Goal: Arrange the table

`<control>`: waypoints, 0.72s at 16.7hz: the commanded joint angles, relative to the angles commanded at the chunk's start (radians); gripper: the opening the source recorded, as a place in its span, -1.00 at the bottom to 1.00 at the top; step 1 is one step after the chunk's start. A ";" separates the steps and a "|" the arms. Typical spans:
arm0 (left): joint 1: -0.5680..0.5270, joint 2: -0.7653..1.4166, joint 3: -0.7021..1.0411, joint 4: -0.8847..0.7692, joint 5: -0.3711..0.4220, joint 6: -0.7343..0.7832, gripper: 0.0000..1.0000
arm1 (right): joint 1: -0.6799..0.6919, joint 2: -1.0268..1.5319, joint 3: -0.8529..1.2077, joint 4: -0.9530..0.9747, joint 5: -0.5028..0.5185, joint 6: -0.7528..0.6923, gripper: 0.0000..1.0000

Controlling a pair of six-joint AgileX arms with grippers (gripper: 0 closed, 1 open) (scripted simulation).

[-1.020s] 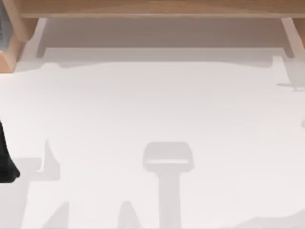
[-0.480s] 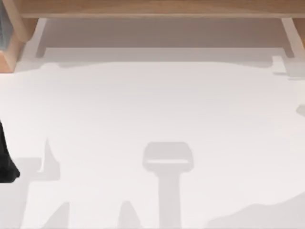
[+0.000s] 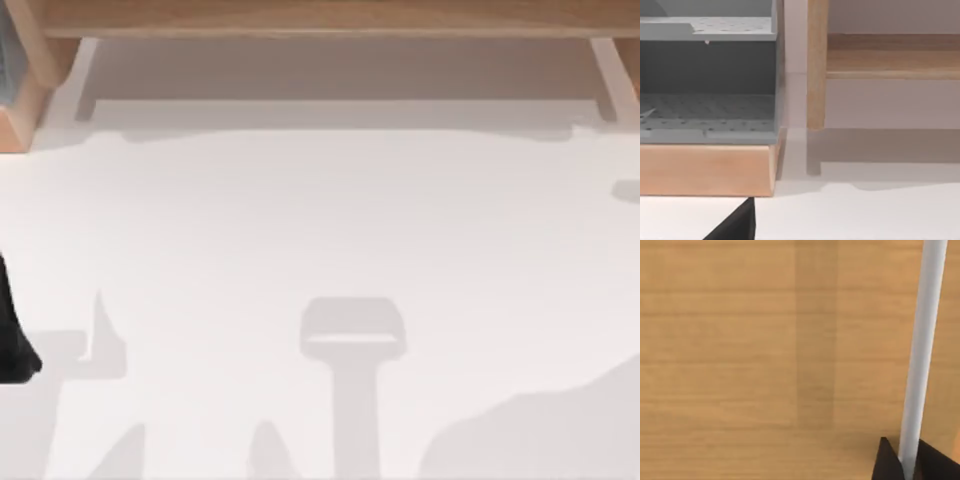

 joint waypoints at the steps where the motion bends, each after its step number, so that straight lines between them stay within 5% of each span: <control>1: 0.000 0.000 0.000 0.000 0.000 0.000 1.00 | 0.008 0.014 0.028 -0.021 0.006 0.000 -1.00; 6: 0.000 0.000 0.000 0.000 0.000 0.000 1.00 | 0.020 0.036 0.052 -0.046 0.021 0.001 -1.00; 12: 0.000 0.000 0.000 0.000 0.000 0.000 1.00 | 0.020 0.036 0.052 -0.046 0.021 0.001 -0.10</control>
